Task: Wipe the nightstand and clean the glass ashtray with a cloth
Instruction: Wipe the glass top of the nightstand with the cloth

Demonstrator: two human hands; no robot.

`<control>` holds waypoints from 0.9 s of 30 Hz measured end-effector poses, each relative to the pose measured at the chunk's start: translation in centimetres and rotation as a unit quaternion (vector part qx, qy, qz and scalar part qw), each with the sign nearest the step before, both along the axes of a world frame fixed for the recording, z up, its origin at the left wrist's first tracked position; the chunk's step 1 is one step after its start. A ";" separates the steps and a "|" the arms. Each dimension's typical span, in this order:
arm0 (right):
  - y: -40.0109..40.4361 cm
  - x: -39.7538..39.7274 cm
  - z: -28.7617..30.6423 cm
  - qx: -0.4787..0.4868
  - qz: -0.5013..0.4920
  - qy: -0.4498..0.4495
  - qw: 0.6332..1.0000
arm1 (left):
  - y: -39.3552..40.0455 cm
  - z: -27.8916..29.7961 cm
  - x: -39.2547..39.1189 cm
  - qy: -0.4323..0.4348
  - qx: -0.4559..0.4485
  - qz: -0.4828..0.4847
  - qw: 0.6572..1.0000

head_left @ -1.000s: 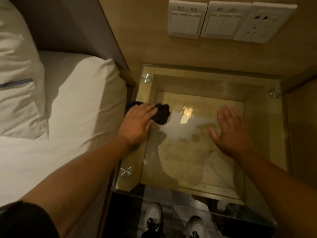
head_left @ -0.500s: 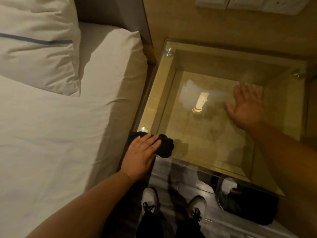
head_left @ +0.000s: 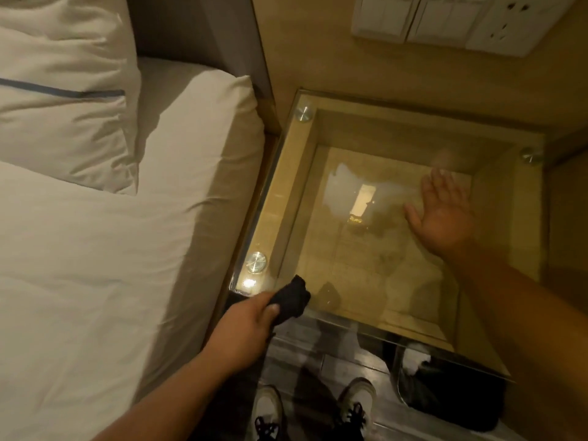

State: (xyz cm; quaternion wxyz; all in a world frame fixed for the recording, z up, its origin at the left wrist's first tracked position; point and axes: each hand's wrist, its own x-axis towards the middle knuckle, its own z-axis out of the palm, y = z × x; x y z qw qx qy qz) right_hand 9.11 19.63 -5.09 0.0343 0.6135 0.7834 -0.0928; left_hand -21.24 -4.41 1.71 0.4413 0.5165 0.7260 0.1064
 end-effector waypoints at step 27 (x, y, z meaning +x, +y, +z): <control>0.3 0.1 0.4 0.012 0.007 0.014 1.000 | 40.5 -6.6 5.1 0.176 0.297 -0.258 0.902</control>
